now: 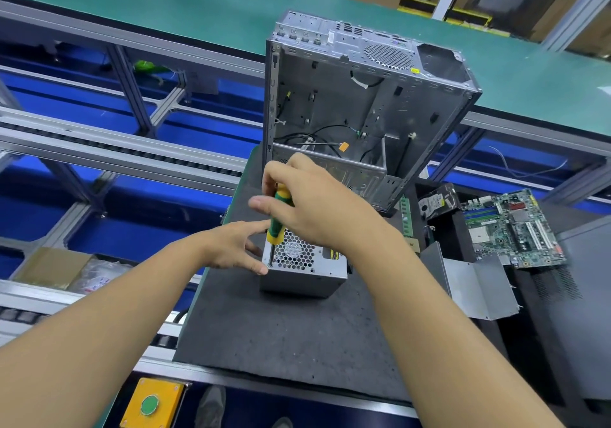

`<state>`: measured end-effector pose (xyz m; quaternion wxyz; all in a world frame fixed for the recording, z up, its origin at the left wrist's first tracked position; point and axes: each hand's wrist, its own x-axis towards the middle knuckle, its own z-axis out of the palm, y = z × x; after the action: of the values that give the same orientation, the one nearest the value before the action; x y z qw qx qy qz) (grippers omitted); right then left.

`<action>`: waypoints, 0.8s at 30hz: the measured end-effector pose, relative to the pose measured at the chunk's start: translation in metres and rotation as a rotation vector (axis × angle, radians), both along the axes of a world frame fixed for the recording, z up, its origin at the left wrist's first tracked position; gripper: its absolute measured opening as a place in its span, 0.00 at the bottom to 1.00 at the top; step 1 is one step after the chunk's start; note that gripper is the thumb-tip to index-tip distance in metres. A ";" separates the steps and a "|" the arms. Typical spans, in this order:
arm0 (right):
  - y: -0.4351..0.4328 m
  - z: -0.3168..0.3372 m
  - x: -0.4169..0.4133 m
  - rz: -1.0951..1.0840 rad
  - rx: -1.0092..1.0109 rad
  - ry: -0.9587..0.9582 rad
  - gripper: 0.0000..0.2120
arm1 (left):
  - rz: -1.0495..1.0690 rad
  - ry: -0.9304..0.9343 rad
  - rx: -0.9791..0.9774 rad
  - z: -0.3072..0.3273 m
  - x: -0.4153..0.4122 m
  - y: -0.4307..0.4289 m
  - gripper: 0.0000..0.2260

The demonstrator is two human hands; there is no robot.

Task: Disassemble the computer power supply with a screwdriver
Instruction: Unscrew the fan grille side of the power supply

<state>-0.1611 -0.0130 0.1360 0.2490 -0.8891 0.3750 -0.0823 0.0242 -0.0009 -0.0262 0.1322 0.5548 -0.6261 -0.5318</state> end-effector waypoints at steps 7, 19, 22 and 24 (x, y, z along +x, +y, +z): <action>-0.005 -0.001 -0.001 0.029 -0.012 -0.010 0.12 | 0.001 0.025 0.006 -0.001 0.000 0.000 0.34; -0.006 0.006 -0.005 0.042 -0.030 0.068 0.15 | -0.018 -0.002 -0.012 0.002 0.000 -0.001 0.34; -0.007 0.008 -0.006 0.077 -0.031 0.079 0.17 | -0.035 -0.054 -0.067 0.001 0.001 -0.002 0.33; -0.008 0.010 -0.006 0.067 0.003 0.074 0.21 | -0.053 -0.098 -0.122 0.000 0.002 -0.003 0.32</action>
<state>-0.1667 -0.0208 0.1461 0.2390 -0.9033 0.3540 -0.0405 0.0260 -0.0036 -0.0258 0.1207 0.5541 -0.6776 -0.4682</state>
